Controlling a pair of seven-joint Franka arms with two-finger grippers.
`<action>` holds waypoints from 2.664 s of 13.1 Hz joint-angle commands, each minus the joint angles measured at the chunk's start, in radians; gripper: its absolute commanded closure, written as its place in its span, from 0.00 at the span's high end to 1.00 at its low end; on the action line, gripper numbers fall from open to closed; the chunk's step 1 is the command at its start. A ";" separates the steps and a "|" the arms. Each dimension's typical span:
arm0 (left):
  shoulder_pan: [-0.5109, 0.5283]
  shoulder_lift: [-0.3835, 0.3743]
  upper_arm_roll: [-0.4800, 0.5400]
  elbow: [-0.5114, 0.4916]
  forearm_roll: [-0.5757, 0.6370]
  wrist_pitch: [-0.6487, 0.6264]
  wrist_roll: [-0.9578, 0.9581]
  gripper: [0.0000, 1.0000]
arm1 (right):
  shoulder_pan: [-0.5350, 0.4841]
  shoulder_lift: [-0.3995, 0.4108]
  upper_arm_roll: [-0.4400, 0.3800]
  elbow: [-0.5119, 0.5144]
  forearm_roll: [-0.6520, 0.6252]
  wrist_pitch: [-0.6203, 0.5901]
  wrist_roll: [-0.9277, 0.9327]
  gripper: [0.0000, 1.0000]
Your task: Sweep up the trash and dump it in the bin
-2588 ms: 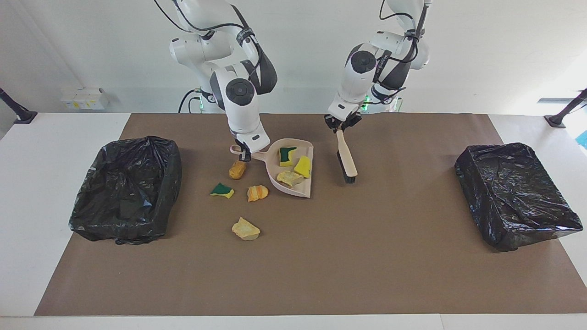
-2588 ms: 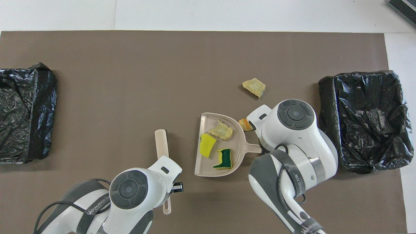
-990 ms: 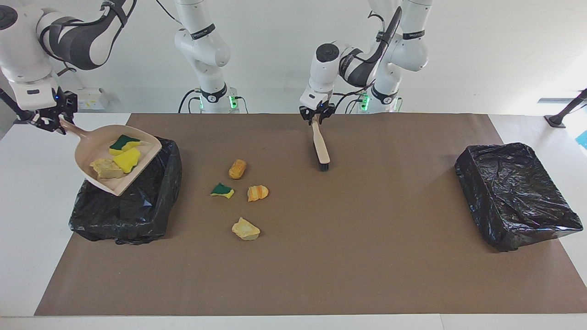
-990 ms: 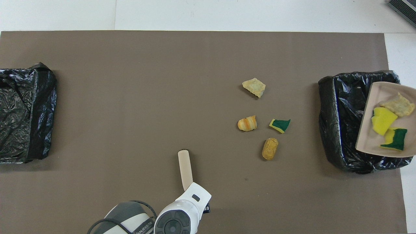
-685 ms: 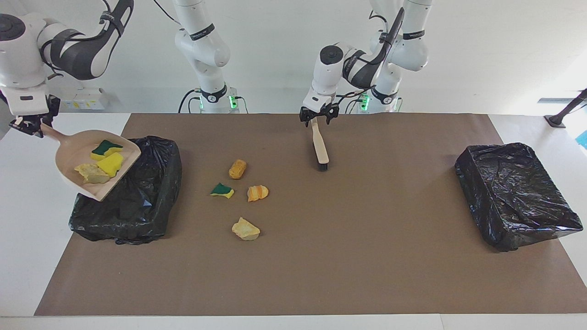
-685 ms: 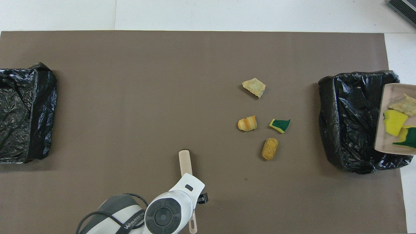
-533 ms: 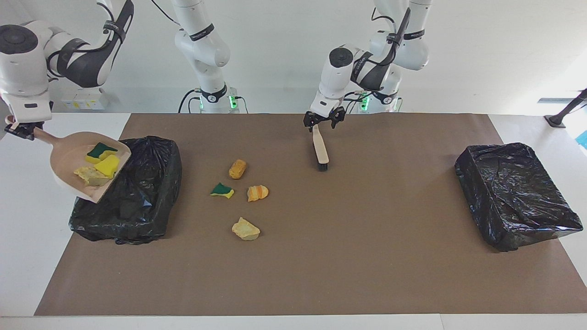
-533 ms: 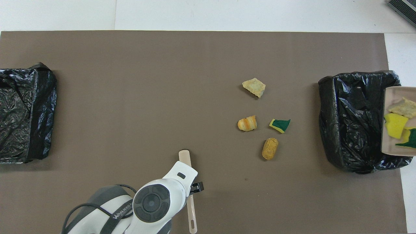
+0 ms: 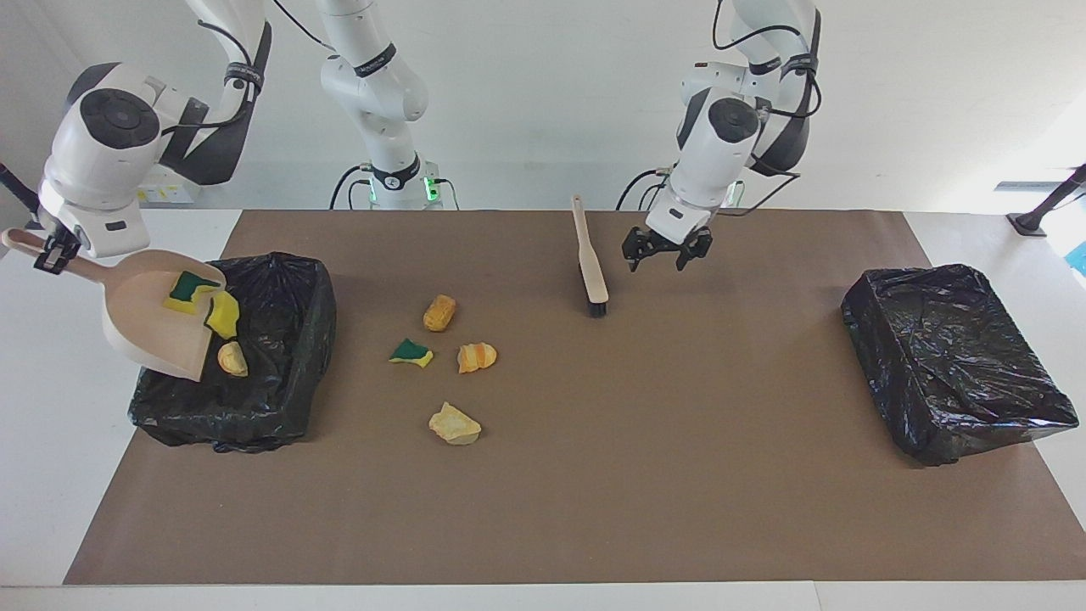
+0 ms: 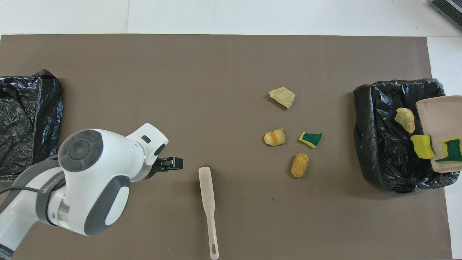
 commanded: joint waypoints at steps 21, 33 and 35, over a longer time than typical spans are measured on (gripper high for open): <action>0.336 0.091 -0.005 0.571 0.139 -0.515 0.354 1.00 | 0.152 -0.021 0.129 0.207 0.315 -0.469 0.808 0.00; 0.243 0.074 0.080 0.578 0.139 -0.510 0.351 1.00 | 0.635 0.271 0.137 0.345 0.816 -0.295 2.072 0.00; 0.174 0.074 0.150 0.582 0.138 -0.510 0.354 1.00 | 0.732 0.357 0.137 0.400 0.843 -0.206 2.206 0.00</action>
